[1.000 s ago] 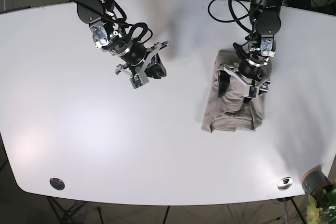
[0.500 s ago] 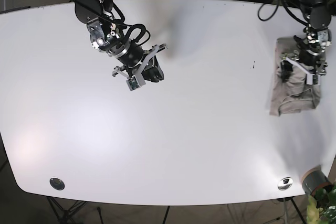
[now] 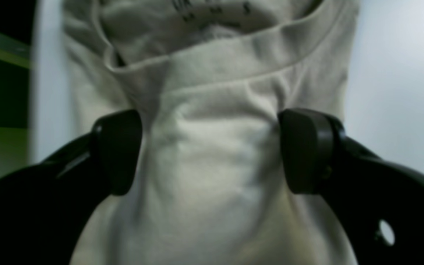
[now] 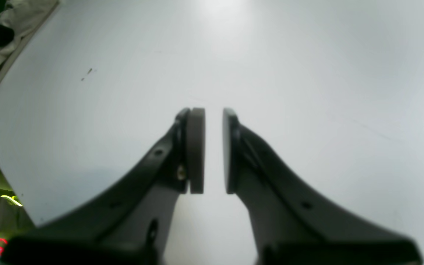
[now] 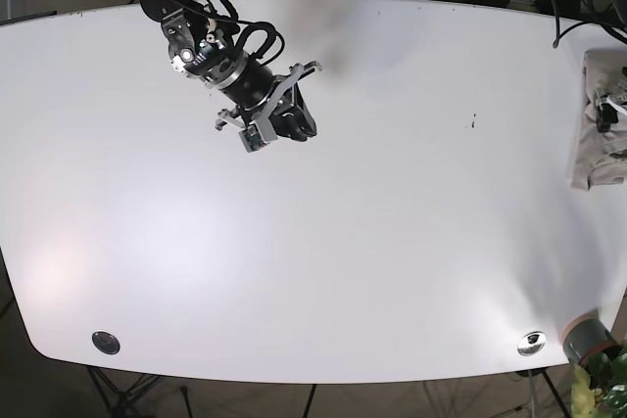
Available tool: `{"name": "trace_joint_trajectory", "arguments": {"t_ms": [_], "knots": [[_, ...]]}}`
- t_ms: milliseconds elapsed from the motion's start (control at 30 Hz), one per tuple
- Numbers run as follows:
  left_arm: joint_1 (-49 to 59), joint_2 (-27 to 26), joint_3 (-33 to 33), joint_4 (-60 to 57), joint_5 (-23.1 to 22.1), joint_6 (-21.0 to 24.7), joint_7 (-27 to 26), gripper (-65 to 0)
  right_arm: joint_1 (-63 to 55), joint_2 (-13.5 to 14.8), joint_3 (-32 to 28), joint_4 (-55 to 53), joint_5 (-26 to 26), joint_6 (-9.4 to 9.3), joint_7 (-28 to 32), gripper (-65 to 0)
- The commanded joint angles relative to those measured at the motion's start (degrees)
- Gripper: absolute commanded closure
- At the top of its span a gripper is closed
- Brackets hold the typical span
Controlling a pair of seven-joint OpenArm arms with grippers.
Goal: Fold the T-shirt properly
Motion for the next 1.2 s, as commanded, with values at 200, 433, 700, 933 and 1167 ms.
{"name": "trace_joint_trajectory", "arguments": {"t_ms": [200, 433, 700, 933, 1167], "knots": [[0.1, -3.4, -4.2, 14.4, -3.5, -3.9, 1.5, -54.6, -2.1, 0.1, 0.2, 4.7, 0.3, -0.11, 1.4, -7.3], [4.1, 2.9, -4.2, 34.0, -7.6, -3.3, 7.8, -52.4, -6.7, -0.3, 5.4, 4.6, -8.2, -0.02, 5.4, -7.3], [4.5, 17.0, -0.3, 46.7, 3.1, 1.0, 7.7, -52.1, -11.9, -0.7, 13.1, 0.3, -15.6, 0.24, 18.9, -7.3], [5.6, 28.5, 1.4, 54.6, 9.9, 1.0, 7.6, -51.8, -16.8, -0.7, 19.6, -3.6, -15.8, 0.33, 27.9, -7.3], [15.4, 37.6, 1.6, 58.4, 14.7, 2.0, -3.3, -51.7, -24.3, -0.4, 23.1, -4.3, -15.8, 0.42, 35.1, -7.3]]}}
